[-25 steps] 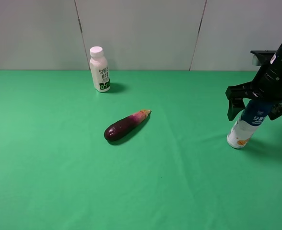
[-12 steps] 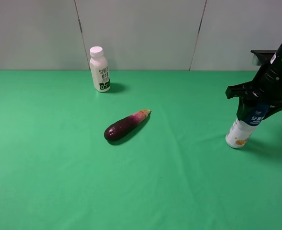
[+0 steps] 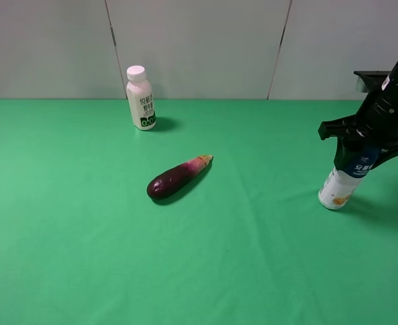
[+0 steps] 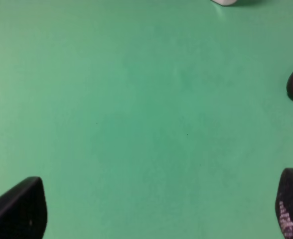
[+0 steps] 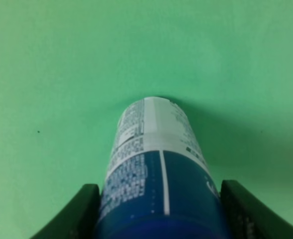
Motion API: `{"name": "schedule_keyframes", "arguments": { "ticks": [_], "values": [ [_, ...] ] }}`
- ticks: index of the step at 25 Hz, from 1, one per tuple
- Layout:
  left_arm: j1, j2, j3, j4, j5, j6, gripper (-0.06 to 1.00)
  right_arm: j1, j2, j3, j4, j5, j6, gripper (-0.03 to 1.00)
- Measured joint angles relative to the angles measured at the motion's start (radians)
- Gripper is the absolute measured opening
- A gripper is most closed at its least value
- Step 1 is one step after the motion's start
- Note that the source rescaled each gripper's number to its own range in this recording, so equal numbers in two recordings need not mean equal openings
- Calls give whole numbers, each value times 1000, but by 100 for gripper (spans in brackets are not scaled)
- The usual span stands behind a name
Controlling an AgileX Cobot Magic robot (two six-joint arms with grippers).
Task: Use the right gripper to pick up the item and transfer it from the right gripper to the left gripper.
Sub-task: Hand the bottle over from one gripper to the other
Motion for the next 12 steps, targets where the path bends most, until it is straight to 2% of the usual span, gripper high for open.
{"name": "schedule_keyframes", "arguments": {
  "ticks": [3,6,12],
  "values": [
    [0,0,0,0,0,0,100,0,-27,-25,8,24,-6,0],
    [0,0,0,0,0,0,100,0,-99,-39,56,-1,-37,0],
    [0,0,0,0,0,0,100,13,-234,-39,292,-82,-183,0]
  ]
}}
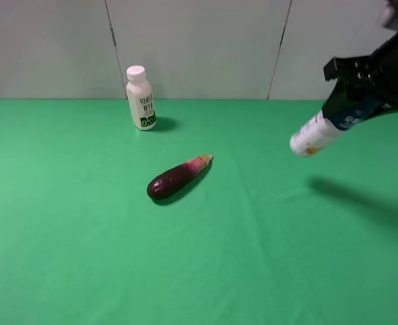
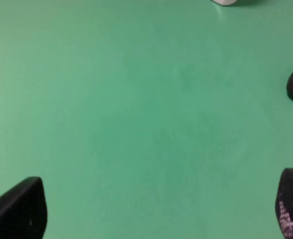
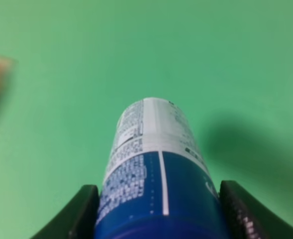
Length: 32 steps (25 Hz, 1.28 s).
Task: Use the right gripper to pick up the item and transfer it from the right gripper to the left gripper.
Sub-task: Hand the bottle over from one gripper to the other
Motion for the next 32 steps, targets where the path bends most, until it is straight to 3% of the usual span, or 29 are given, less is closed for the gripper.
{"name": "schedule_keyframes", "arguments": {
  "ticks": [6,11,15,24,32],
  "values": [
    [0,0,0,0,0,0,100,65,-57,43,205,-131,-144,0],
    [0,0,0,0,0,0,100,118,-67,123,449,-239,-384,0],
    [0,0,0,0,0,0,100,158,-67,144,629,-241,-572,0],
    [0,0,0,0,0,0,100,165,-25,144,805,-265,-774,0],
    [0,0,0,0,0,0,100,165,27,144,1072,-224,-1010,0]
  ]
}}
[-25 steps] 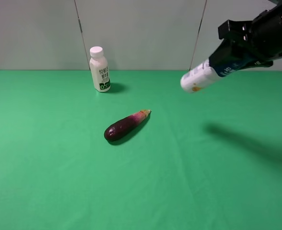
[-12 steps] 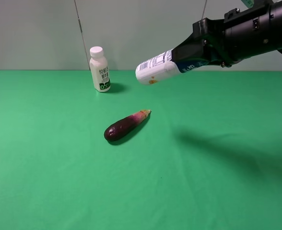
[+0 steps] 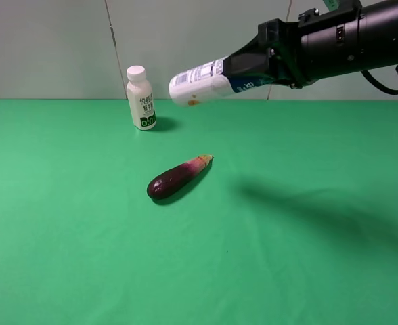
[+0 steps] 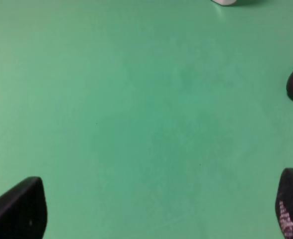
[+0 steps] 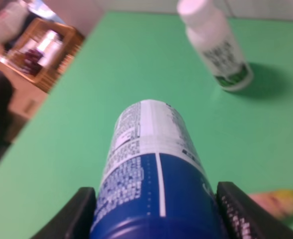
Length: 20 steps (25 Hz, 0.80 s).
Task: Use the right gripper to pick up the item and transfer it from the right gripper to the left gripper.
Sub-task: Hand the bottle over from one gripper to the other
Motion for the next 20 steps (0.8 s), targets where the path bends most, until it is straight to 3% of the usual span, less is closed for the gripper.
{"name": "schedule_keyframes", "arguments": {
  "ticks": [5,20],
  "values": [
    [0,0,0,0,0,0,100,0,27,0,90,62,-57,0],
    [0,0,0,16,0,0,100,0,30,0,96,80,-61,0]
  ]
}}
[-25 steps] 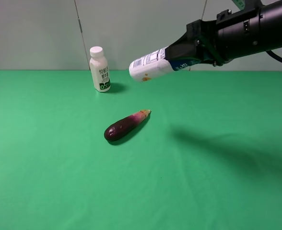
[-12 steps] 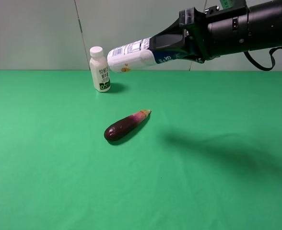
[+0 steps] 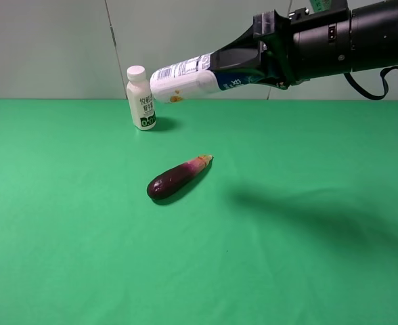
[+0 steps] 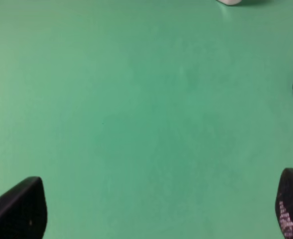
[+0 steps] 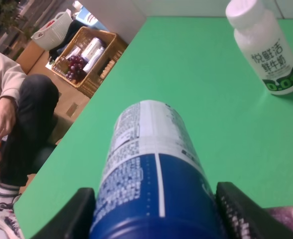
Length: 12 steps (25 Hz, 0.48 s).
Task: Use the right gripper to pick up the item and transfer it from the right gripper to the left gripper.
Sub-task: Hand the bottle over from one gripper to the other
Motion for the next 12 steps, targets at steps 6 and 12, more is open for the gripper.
{"name": "schedule_keyframes", "arguments": {
  "ticks": [6,12],
  "values": [
    [0,88,-25,-36,-86,126,100,0,0,0,-1,7,0,0],
    [0,397,-82,-323,-295,531,100,0,0,0,-10,25,0,0]
  ]
}}
